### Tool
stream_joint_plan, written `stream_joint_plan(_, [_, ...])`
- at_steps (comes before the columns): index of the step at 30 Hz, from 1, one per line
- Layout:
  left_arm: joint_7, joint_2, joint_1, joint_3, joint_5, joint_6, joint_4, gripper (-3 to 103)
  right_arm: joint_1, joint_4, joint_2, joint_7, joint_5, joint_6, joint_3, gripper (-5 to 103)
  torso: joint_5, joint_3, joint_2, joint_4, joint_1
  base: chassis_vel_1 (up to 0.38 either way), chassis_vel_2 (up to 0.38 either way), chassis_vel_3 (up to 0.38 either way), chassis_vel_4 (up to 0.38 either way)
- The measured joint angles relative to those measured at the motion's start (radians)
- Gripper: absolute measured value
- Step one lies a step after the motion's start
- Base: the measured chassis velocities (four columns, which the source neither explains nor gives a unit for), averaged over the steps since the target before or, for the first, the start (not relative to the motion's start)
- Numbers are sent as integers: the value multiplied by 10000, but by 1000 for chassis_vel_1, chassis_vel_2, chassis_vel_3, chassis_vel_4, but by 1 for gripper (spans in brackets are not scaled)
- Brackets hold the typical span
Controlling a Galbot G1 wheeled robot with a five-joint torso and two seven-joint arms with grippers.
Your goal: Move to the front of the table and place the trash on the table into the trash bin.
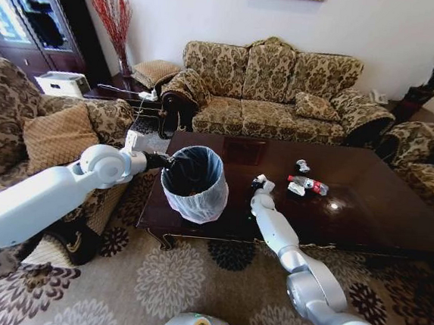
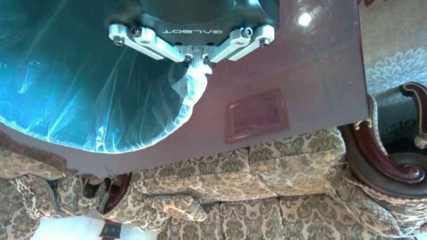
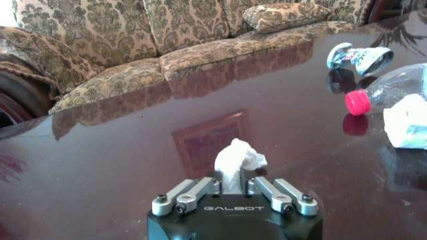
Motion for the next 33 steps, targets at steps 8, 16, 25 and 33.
stream_joint_plan(8, [22,164,165,-202,-29,-6,-50,0,-225,547,-151,57,-71,-4,49,0,1,0,0,1,0,0,0,0,0])
stream_joint_plan(16, [85,524,94,-257,-191,-27,-12,0,-1779,5477,-642,197,-1074,45,305,0,1,0,0,1,1,0,0,0,0])
stream_joint_plan(25, [104,814,79,-253,-190,-46,-58,0,-3327,13626,-2573,-1624,-620,-1047,-1369,0,1,-4,3,0,-3,0,0,0,0])
stream_joint_plan(33, [-90,894,251,-300,-352,-46,-353,0,-3931,14975,-2949,-2120,-1011,-1160,-2719,0,0,-1,2,0,1,0,0,0,0])
